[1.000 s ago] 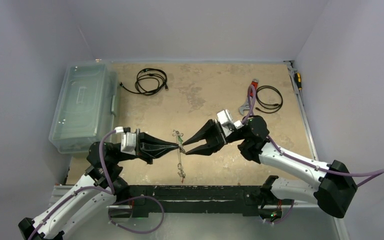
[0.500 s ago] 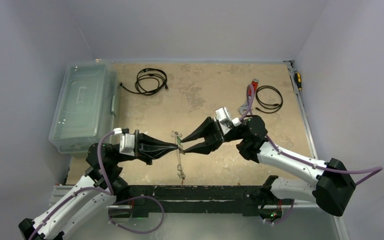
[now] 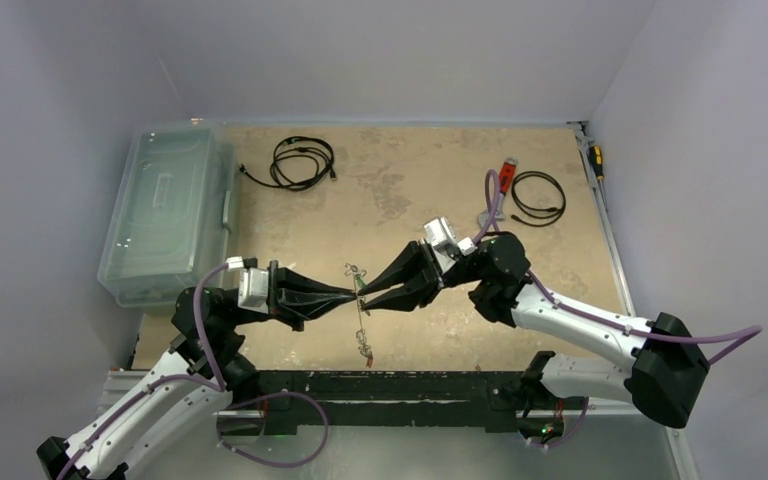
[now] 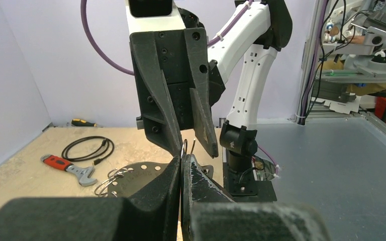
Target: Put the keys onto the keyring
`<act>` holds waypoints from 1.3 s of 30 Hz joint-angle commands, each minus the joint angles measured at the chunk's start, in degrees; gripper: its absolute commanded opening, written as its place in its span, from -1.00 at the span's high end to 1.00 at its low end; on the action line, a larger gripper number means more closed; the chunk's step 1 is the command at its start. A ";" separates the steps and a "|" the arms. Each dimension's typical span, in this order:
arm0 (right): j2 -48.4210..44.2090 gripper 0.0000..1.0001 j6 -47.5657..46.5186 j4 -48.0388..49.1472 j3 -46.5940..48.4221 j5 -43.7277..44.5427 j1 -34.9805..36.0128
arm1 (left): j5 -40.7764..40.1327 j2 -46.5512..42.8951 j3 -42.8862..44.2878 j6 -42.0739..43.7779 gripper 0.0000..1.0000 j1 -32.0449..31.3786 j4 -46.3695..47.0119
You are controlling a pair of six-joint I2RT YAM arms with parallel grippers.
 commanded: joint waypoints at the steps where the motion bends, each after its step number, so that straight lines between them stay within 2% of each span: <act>1: 0.07 0.44 -0.70 -0.03 2.79 -0.08 0.74 | -0.47 -0.51 0.45 -0.47 1.00 -0.11 3.34; 6: 0.25 0.45 -1.48 -0.95 3.01 0.43 0.83 | -0.39 -0.51 0.49 -0.48 1.00 -0.12 3.50; 12: 0.73 0.36 -2.04 -1.88 3.35 1.26 0.83 | -0.15 -0.60 0.37 -0.73 1.00 -0.15 3.95; 18: 1.25 0.42 -3.09 -3.69 4.23 2.16 0.83 | 0.10 -0.51 0.27 -0.92 1.00 -0.11 4.15; 27: 1.37 0.71 -3.18 -3.75 4.68 2.07 0.92 | 0.16 -0.33 0.35 -0.92 1.00 -0.10 4.25; 31: 1.20 0.98 -3.30 -3.74 4.66 2.26 0.92 | 0.23 -0.16 0.42 -0.95 1.00 -0.10 4.30; 34: 0.14 1.00 -4.70 -5.57 4.63 4.04 0.92 | 0.40 -0.03 0.48 -0.85 1.00 -0.15 3.72; 36: -0.85 1.00 -8.22 -10.46 5.54 5.49 0.92 | 0.49 0.37 1.19 0.19 1.00 -0.13 1.65; 37: -1.35 1.00 -9.82 -12.88 6.05 6.17 0.92 | 0.57 0.59 1.75 0.97 0.96 -0.15 0.19; 39: -2.02 1.00 -11.59 -16.52 6.94 7.28 0.92 | 0.58 1.03 3.29 2.37 0.70 -0.08 -2.77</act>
